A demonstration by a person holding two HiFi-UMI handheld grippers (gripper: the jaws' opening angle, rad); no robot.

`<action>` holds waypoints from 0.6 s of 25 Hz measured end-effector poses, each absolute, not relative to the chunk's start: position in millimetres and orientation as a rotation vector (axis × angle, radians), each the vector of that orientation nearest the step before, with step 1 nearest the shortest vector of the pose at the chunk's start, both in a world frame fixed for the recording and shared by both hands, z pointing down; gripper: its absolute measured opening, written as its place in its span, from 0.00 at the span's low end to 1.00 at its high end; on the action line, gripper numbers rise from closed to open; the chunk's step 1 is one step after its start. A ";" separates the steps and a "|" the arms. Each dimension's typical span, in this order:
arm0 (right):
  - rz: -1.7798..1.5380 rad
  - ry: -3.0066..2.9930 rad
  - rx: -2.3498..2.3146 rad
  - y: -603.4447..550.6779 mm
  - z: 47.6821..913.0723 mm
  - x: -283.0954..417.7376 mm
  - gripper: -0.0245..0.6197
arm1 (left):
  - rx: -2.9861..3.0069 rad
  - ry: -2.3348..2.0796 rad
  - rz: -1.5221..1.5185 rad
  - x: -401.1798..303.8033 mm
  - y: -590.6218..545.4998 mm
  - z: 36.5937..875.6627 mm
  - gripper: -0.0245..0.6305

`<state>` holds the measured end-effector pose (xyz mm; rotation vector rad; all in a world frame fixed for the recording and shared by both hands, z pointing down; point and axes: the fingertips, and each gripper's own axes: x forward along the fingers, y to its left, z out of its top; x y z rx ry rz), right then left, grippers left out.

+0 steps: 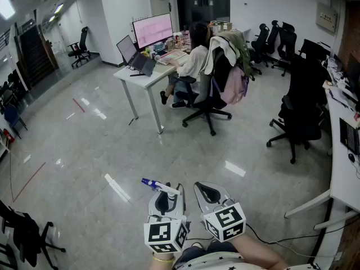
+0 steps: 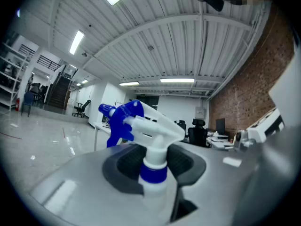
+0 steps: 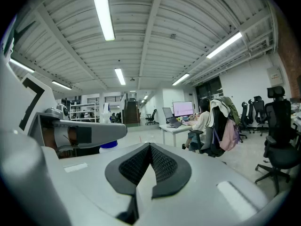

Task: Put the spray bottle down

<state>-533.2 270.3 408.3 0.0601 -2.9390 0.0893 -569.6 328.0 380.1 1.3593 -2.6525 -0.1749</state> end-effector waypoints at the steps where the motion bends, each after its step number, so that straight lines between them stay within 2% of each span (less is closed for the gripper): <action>1: 0.105 -2.948 0.065 270.6 407.8 -534.1 0.04 | 1.369 -2.645 -0.167 -570.8 327.1 381.0 0.24; 7: 0.115 -2.963 0.104 267.1 407.5 -531.3 0.04 | 1.420 -2.627 -0.155 -569.5 317.9 380.7 0.24; 15: 0.155 -2.964 0.321 210.2 406.5 -483.1 0.04 | 1.607 -2.487 -0.154 -529.8 254.9 381.4 0.24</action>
